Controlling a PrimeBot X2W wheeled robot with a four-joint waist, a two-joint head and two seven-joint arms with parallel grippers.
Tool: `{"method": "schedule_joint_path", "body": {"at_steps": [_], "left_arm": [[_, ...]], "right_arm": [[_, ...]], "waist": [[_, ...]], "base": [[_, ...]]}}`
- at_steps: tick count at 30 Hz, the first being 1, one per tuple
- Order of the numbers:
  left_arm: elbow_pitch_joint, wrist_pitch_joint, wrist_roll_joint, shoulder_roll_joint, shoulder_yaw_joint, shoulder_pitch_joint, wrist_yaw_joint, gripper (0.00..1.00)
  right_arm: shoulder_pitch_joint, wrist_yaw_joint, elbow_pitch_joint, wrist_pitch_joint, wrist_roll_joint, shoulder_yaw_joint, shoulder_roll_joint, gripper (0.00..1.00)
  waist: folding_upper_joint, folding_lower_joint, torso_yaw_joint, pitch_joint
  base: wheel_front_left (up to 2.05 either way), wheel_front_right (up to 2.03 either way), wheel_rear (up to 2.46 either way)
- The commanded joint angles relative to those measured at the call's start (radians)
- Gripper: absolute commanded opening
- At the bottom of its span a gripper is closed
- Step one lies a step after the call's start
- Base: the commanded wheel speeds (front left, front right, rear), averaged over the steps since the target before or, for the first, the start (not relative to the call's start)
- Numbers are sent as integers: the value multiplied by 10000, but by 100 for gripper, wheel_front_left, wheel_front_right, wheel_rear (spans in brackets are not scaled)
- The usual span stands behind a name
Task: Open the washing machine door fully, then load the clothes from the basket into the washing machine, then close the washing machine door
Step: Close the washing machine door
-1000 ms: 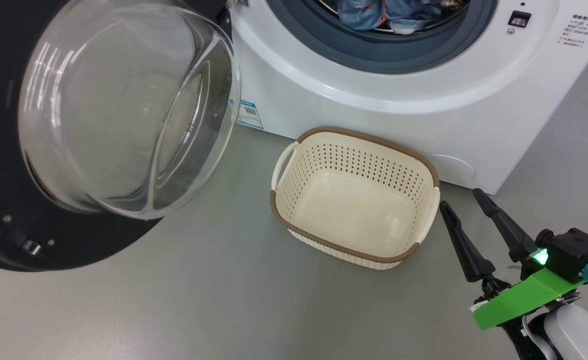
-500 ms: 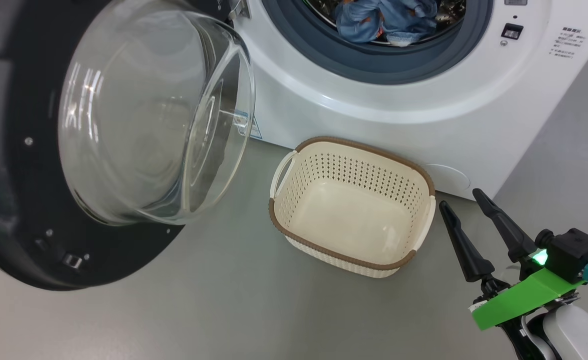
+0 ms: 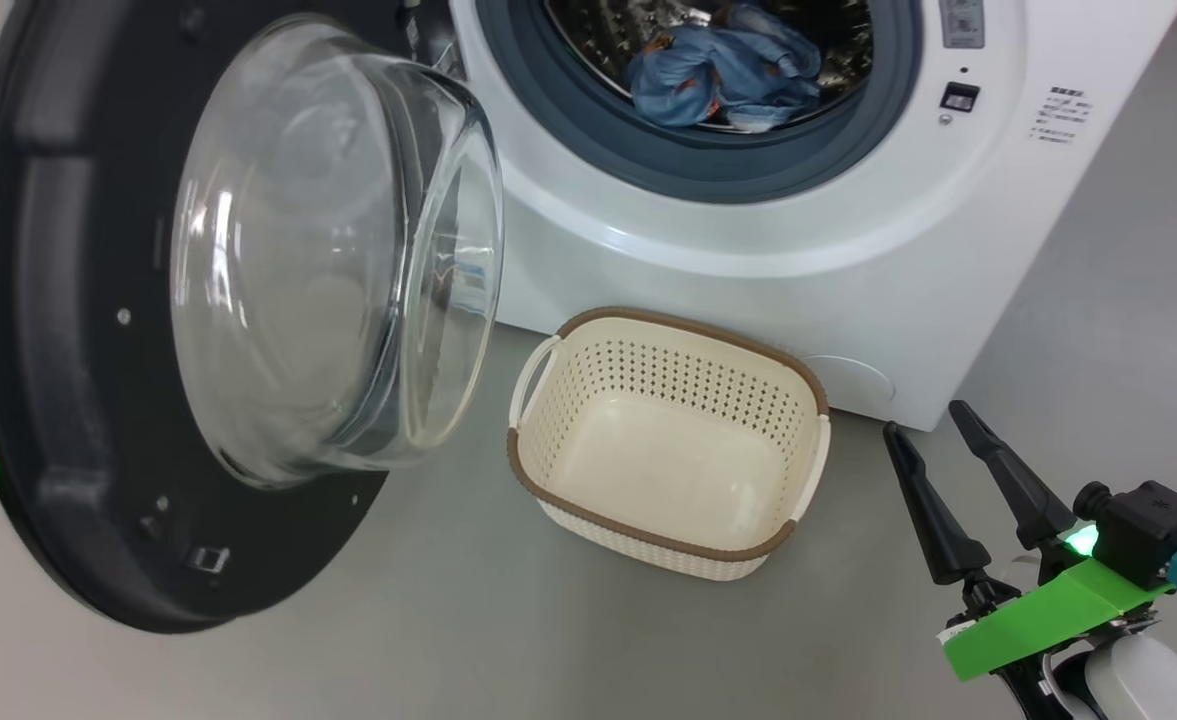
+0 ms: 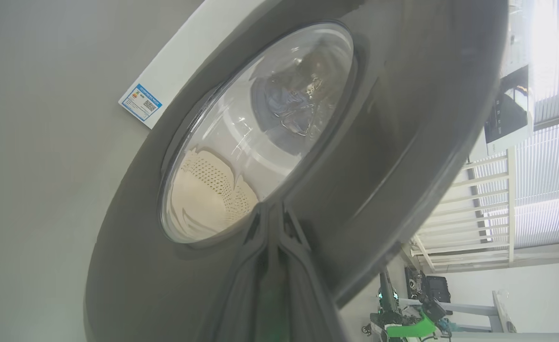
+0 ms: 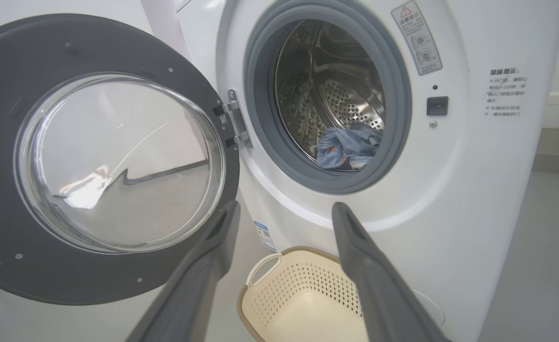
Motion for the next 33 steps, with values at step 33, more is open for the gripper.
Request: {"method": "schedule_joint_path", "body": {"at_steps": [33], "left_arm": [[-2876,-181,355,-418,-286,627,502,0]], "right_arm": [[755,54,-586,-80,-31,-734,277,100]], "waist": [[-1,1,-2662,-641]], "base": [[0,0,0]]}}
